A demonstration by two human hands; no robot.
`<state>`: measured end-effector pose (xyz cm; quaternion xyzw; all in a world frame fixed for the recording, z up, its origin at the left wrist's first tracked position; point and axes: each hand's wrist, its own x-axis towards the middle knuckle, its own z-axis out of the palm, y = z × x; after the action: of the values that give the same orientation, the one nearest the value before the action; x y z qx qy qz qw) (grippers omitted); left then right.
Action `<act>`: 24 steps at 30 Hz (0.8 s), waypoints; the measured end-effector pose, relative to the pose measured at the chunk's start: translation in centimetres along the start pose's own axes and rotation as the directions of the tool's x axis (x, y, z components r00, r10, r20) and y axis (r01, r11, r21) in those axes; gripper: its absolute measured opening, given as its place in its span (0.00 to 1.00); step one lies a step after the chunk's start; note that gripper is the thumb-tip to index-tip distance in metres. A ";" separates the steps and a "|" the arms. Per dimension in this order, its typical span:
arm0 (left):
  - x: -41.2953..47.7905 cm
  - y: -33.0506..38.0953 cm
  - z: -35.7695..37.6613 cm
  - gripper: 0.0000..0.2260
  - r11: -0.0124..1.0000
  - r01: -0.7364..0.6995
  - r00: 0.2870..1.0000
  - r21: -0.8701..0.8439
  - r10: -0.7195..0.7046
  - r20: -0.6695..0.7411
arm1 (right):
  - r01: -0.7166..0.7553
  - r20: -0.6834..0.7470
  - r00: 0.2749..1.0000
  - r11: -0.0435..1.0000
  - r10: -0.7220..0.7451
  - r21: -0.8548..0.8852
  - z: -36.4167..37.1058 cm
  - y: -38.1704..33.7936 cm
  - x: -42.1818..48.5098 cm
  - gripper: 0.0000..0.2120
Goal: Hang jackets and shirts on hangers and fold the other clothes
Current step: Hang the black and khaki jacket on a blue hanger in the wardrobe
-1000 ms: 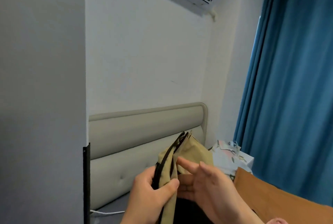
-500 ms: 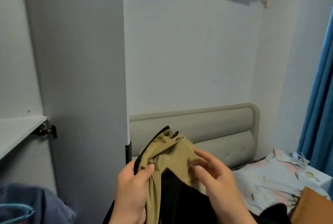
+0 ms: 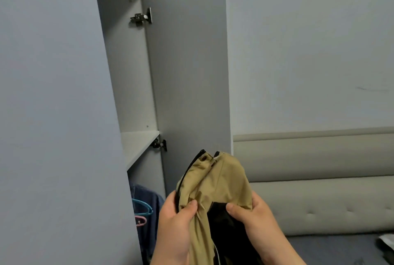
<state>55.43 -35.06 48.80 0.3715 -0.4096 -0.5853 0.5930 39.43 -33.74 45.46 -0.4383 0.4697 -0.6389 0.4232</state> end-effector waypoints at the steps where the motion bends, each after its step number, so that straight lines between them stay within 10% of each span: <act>1: -0.1 0.5 -0.7 0.11 1.000 -0.010 0.999 0.003 0.010 -0.036 | 0.006 0.015 1.000 1.000 -0.006 -0.002 1.1 0.1 0.1 0.22; 7: -0.2 -0.3 -4.7 0.20 0.963 -0.169 0.984 0.209 0.152 0.096 | 0.022 0.090 0.996 1.000 -0.021 -0.011 6.9 0.7 -0.5 0.08; 13: 1.4 -1.3 -5.8 0.05 0.990 -0.093 0.987 0.107 0.106 -0.117 | -0.110 0.149 0.985 0.981 0.086 0.162 8.9 1.1 -0.6 0.12; 24: 10.0 -8.4 -6.9 0.04 0.988 0.120 0.937 -0.097 -0.145 -0.319 | -0.233 0.230 0.931 0.946 0.284 -0.226 7.9 7.0 9.3 0.19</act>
<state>58.26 -45.67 38.87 0.4665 -0.2578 -0.5699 0.6254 45.50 -45.79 41.52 -0.4916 0.5242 -0.4653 0.5167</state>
